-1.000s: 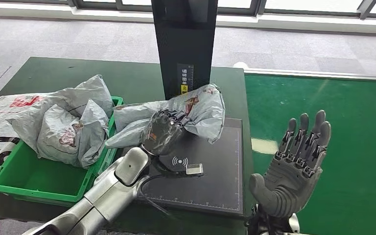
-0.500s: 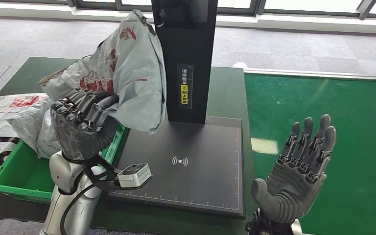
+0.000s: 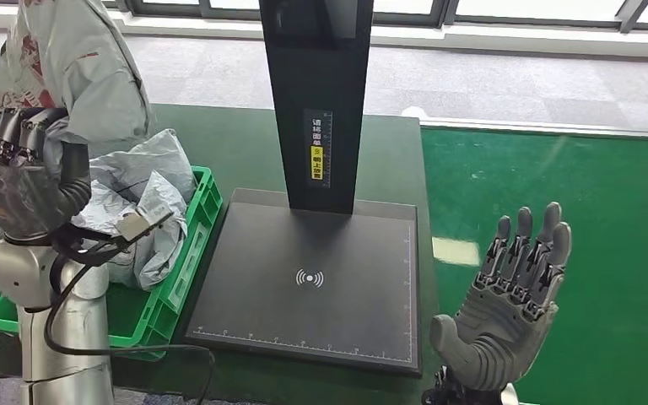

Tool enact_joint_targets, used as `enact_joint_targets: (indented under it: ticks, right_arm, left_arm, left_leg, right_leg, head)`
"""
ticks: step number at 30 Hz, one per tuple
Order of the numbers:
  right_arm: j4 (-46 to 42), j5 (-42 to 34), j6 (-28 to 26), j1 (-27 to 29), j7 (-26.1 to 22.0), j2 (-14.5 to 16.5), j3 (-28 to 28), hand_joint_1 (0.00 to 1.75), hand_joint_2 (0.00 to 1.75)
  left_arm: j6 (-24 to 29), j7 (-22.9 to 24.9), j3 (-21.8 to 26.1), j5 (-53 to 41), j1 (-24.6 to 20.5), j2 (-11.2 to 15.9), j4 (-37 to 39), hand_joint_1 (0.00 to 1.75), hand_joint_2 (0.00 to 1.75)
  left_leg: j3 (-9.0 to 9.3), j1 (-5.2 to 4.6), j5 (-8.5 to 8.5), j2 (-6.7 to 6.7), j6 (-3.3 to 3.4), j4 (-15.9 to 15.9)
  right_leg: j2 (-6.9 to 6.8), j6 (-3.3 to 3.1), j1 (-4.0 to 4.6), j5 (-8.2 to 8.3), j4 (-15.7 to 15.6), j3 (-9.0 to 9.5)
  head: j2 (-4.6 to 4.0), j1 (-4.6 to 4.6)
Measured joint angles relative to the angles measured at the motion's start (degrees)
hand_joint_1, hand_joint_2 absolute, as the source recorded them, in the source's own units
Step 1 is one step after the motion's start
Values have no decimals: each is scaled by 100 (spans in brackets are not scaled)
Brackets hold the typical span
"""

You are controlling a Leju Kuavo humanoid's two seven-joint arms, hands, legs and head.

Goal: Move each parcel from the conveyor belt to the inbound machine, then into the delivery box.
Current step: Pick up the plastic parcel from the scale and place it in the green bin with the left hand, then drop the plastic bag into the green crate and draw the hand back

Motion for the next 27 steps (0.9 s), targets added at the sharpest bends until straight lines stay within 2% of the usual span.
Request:
enact_joint_targets:
  ticks: [4, 8, 11, 15, 20, 27]
  right_arm:
    - [-58, 61, 0, 83, 0, 0, 0, 0, 175]
    - [-111, 113, 0, 146, 0, 0, 0, 0, 175]
    - [-162, 175, 0, 199, 0, 0, 0, 0, 175]
    - [-209, 192, 0, 247, 0, 0, 0, 0, 175]
    - [-213, 168, 0, 249, 0, 0, 0, 0, 175]
    - [-213, 144, 0, 249, 0, 0, 0, 0, 175]
  left_arm:
    - [-6, 738, 143, -427, -329, 439, 1005, 175, 175]
    - [-126, 1427, 161, -990, -667, 729, 1966, 175, 175]
    - [-465, 2186, 154, -1368, -1093, 958, 2916, 175, 175]
    - [-1077, 2773, 38, -1475, -1624, 1190, 4076, 175, 175]
    - [-1566, 3122, -203, -1494, -1990, 1348, 5134, 175, 175]
    - [-1661, 3133, -314, -1495, -2093, 1401, 5753, 175, 175]
  left_leg:
    - [0, 1, 4, 7, -6, 0]
    - [0, 1, 5, 0, -5, 1]
    - [-2, 1, 5, 9, -6, 1]
    - [-2, 1, 6, 10, -7, 1]
    - [-5, 0, 6, 13, -8, 1]
    - [-8, 0, 5, 12, -8, 1]
  right_leg:
    - [8, -3, 1, 3, 6, -8]
    - [3, -4, 0, 3, 6, -8]
    - [9, -6, 0, 7, 7, -10]
    - [11, -7, 0, 8, 7, -11]
    - [14, -8, 0, 8, 9, -10]
    - [13, -8, 0, 8, 9, -11]
  head:
    - [0, 1]
    - [0, 1]
    - [0, 1]
    - [0, 0]
    - [0, 0]
    - [0, 0]
